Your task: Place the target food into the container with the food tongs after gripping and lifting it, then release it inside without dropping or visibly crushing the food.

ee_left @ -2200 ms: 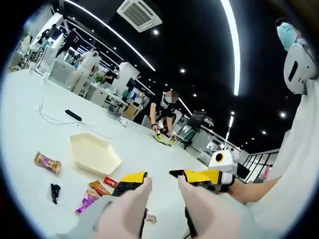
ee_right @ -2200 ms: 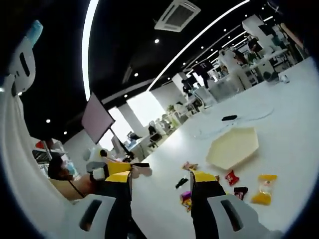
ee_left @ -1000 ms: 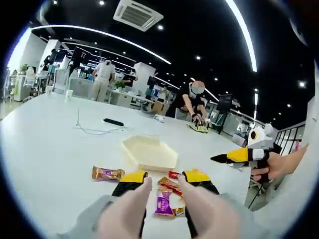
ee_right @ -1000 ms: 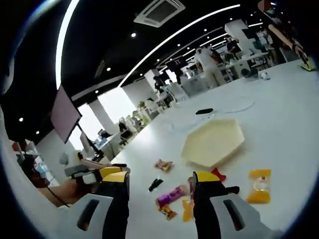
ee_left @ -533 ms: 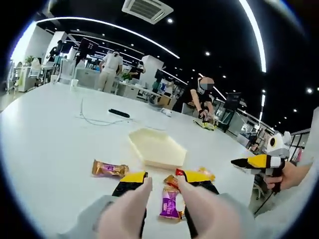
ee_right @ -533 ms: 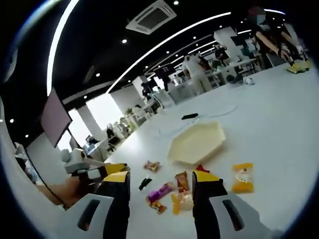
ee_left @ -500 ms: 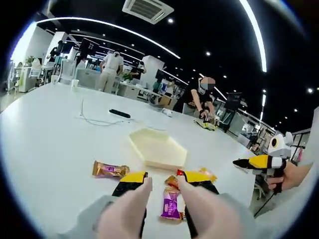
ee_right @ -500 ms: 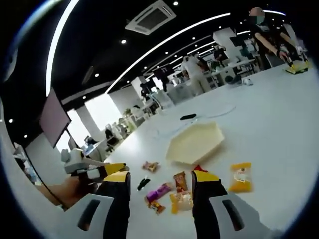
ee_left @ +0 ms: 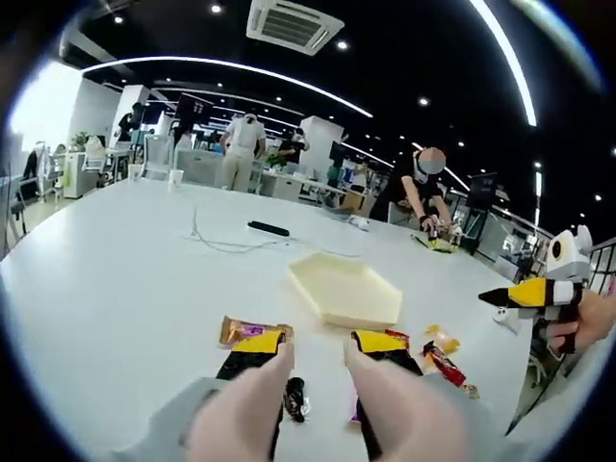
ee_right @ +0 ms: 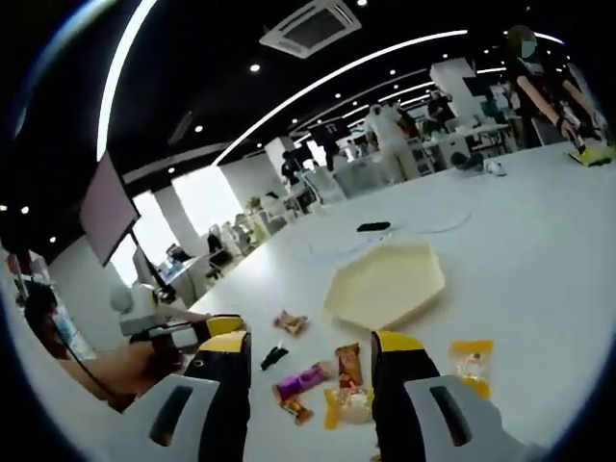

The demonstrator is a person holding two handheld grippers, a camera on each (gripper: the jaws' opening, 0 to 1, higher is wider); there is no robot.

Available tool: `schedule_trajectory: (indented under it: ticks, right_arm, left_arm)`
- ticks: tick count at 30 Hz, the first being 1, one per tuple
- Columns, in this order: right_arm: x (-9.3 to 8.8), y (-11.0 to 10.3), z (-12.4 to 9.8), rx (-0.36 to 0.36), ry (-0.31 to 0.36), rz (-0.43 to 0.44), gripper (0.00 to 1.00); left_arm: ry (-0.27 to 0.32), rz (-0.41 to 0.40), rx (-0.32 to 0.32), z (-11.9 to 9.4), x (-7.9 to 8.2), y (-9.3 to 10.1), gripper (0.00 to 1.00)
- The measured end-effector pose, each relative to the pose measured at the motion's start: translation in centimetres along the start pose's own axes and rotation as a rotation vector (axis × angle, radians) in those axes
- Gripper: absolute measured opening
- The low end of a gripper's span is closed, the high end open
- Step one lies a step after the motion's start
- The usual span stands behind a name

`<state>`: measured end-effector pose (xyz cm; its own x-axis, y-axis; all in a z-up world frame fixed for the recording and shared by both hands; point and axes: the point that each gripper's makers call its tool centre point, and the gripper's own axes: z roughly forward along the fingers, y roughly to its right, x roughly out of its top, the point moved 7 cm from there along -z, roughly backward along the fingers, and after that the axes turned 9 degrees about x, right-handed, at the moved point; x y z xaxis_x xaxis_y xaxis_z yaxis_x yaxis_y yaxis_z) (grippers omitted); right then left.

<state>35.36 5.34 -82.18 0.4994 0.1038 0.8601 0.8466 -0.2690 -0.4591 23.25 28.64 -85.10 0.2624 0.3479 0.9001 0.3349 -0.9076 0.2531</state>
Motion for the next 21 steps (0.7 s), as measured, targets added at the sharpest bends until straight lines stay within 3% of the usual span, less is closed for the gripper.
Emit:
schedule_trajectory:
  ticks: [9, 14, 21]
  right_arm:
    - [0.0, -0.8, -0.5, -0.004, 0.002, -0.049, 0.5]
    - [-1.0, 0.0, -2.4, -0.059, 0.04, -0.005, 0.49]
    - [-1.7, 0.2, -3.2, -0.065, 0.011, 0.003, 0.49]
  left_arm:
    - [-0.019, 0.032, 0.073, 0.6, -0.3, -0.4, 0.26]
    - [-0.028, 0.151, 0.146, 1.0, -0.4, 0.0, 0.26]
    - [-0.051, 0.19, 0.209, 1.8, -1.3, 0.5, 0.26]
